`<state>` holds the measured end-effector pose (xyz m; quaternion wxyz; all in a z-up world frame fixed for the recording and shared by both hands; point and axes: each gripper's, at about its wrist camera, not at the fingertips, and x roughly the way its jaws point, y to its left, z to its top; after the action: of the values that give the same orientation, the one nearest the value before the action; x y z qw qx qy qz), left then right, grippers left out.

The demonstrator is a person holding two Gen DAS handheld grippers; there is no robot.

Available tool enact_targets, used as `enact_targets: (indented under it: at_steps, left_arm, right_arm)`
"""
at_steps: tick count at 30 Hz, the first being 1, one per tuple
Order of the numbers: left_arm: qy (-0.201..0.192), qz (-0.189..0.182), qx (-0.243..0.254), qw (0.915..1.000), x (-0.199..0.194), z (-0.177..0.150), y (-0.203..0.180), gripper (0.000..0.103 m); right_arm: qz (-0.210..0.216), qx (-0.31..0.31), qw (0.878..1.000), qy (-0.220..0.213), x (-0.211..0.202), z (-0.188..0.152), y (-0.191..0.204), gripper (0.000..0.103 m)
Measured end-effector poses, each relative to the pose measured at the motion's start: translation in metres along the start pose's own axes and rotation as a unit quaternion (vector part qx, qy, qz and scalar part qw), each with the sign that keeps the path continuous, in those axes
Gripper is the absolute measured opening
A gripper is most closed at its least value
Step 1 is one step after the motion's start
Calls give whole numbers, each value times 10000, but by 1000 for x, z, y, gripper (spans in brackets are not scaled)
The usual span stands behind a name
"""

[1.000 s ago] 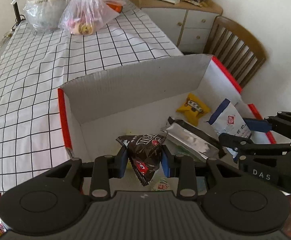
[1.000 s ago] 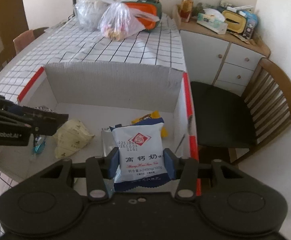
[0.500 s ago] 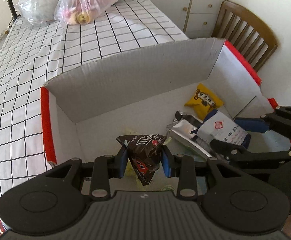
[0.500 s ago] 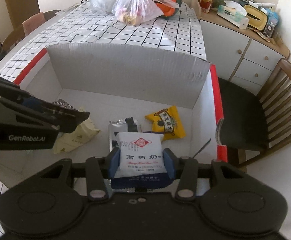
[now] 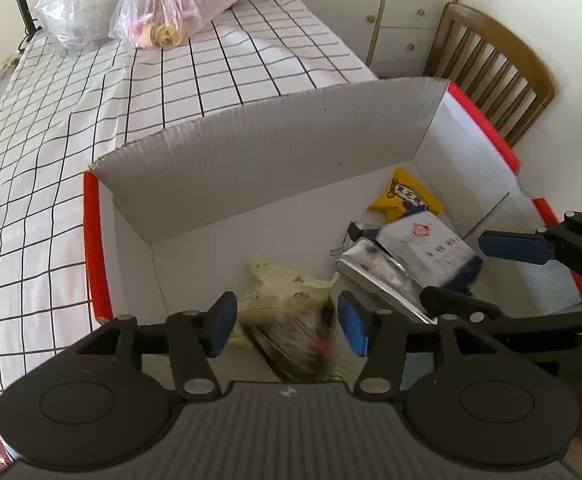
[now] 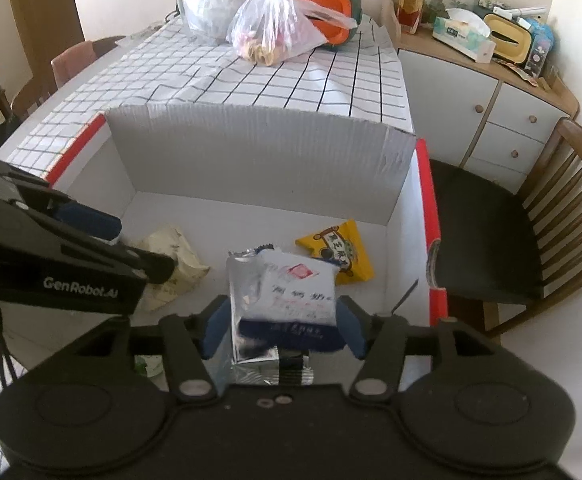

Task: Organize snacks
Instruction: 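Carry both packets into the red box and open both tools to release, then lift both tools from the red box and move them to the snack pile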

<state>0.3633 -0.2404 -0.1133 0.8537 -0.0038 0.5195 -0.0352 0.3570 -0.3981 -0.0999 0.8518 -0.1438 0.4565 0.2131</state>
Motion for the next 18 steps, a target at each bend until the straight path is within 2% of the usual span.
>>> enact_targets:
  at_steps: [18]
  left_arm:
    - [-790, -295, -178, 9963, -67, -28, 12, 60]
  right_arm:
    - [317, 140, 9971, -682, -69, -9, 12, 71]
